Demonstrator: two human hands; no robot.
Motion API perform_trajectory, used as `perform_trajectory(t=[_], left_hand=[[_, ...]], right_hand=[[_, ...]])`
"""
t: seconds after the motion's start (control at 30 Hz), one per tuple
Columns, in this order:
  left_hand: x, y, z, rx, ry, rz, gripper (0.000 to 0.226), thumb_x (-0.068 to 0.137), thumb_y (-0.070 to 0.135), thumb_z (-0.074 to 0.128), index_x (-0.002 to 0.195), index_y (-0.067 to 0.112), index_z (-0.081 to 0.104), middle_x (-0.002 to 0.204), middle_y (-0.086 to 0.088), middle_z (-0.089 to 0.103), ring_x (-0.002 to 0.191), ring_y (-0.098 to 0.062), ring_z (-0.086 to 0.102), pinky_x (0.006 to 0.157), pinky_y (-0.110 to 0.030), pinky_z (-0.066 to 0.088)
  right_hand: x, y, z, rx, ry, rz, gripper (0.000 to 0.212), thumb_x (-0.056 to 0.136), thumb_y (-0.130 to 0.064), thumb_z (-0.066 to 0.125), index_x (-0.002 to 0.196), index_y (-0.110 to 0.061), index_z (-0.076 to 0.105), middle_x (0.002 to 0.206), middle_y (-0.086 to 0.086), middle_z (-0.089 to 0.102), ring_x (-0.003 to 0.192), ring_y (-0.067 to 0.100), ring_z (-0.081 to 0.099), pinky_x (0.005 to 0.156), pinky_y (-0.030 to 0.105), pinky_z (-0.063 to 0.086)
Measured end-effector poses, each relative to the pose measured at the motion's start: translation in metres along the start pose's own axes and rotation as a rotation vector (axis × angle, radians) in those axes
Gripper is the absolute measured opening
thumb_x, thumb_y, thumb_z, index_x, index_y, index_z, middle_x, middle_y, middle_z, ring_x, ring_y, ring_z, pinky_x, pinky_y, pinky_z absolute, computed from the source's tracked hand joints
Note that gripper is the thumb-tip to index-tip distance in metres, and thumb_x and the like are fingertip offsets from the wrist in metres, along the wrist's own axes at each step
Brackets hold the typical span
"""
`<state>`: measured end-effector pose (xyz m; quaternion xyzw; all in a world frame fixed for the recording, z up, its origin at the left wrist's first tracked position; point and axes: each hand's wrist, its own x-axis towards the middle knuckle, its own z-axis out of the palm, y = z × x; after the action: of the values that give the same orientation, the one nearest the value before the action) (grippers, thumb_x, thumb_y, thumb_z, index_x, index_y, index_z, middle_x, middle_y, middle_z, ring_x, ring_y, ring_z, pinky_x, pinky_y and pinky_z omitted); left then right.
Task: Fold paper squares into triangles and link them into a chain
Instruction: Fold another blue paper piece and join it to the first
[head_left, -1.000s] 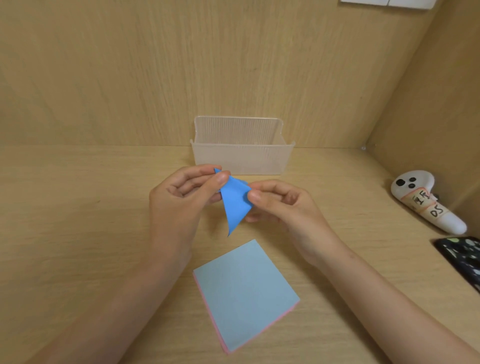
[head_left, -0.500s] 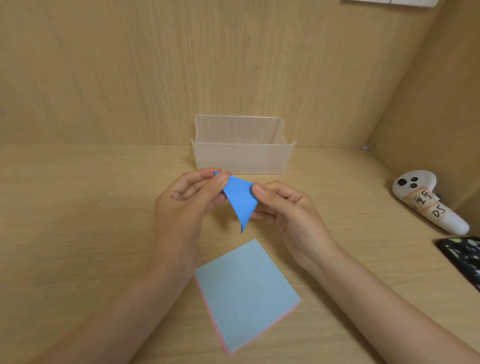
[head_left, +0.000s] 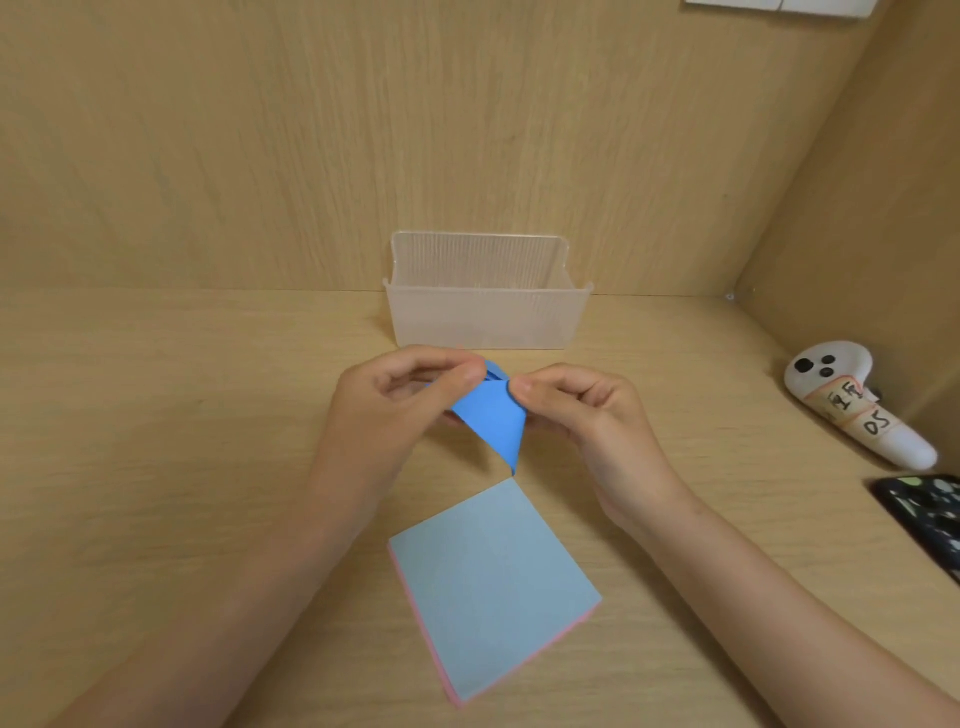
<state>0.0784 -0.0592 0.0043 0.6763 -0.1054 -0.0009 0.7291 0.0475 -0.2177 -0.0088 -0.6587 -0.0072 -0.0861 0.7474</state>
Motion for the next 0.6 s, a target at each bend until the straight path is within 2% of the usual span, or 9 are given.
perform_trajectory(t=[0.1, 0.2, 0.3, 0.4, 0.53, 0.6], left_hand=[[0.0017, -0.0023, -0.0023, 0.138, -0.056, 0.034, 0.005, 0.078, 0.005, 0.072, 0.079, 0.009, 0.075, 0.076, 0.000, 0.074, 0.070, -0.002, 0.064, 0.060, -0.009, 0.047], [0.0033, -0.0036, -0.0052, 0.212, -0.078, 0.062, 0.010, 0.076, 0.007, 0.074, 0.073, 0.016, 0.073, 0.068, 0.010, 0.072, 0.064, 0.000, 0.061, 0.060, -0.007, 0.045], [0.0024, -0.0057, -0.0041, 0.313, -0.051, 0.158, 0.015, 0.074, 0.010, 0.076, 0.068, 0.023, 0.072, 0.067, 0.013, 0.071, 0.063, 0.003, 0.058, 0.064, -0.008, 0.045], [0.0007, -0.0077, -0.0021, 0.294, 0.003, 0.206, 0.015, 0.075, 0.008, 0.075, 0.070, 0.021, 0.070, 0.070, 0.006, 0.069, 0.065, 0.002, 0.058, 0.063, -0.009, 0.045], [0.0018, -0.0088, -0.0017, 0.264, 0.045, 0.233, 0.014, 0.076, 0.006, 0.075, 0.071, 0.019, 0.070, 0.072, 0.005, 0.067, 0.065, 0.001, 0.057, 0.064, -0.011, 0.047], [0.0017, -0.0098, -0.0013, 0.257, 0.038, 0.214, 0.015, 0.076, 0.006, 0.074, 0.071, 0.019, 0.070, 0.069, 0.009, 0.067, 0.065, 0.002, 0.056, 0.063, -0.011, 0.046]], right_hand=[[-0.0013, -0.0013, 0.0015, -0.046, -0.023, -0.027, 0.009, 0.083, -0.001, 0.063, 0.077, 0.002, 0.069, 0.073, 0.005, 0.071, 0.069, 0.010, 0.064, 0.068, 0.018, 0.050], [-0.0013, -0.0028, 0.0005, -0.075, -0.034, -0.045, 0.012, 0.083, 0.002, 0.063, 0.073, -0.002, 0.069, 0.066, -0.003, 0.070, 0.063, 0.004, 0.063, 0.064, 0.014, 0.048], [-0.0007, -0.0026, -0.0007, -0.075, -0.042, -0.011, 0.010, 0.085, -0.001, 0.063, 0.077, 0.000, 0.069, 0.068, -0.001, 0.071, 0.064, 0.004, 0.064, 0.064, 0.014, 0.048], [-0.0004, -0.0021, -0.0010, -0.054, -0.051, 0.048, 0.012, 0.084, -0.009, 0.065, 0.084, 0.001, 0.071, 0.078, 0.007, 0.073, 0.070, 0.011, 0.067, 0.067, 0.017, 0.050], [0.0000, -0.0029, -0.0010, -0.063, -0.032, 0.053, 0.008, 0.083, -0.008, 0.066, 0.079, -0.002, 0.071, 0.071, 0.003, 0.072, 0.065, 0.008, 0.065, 0.064, 0.015, 0.049], [0.0002, -0.0039, -0.0010, -0.058, -0.028, 0.058, 0.008, 0.083, -0.005, 0.066, 0.077, -0.002, 0.070, 0.070, 0.004, 0.072, 0.063, 0.009, 0.065, 0.063, 0.015, 0.049]])
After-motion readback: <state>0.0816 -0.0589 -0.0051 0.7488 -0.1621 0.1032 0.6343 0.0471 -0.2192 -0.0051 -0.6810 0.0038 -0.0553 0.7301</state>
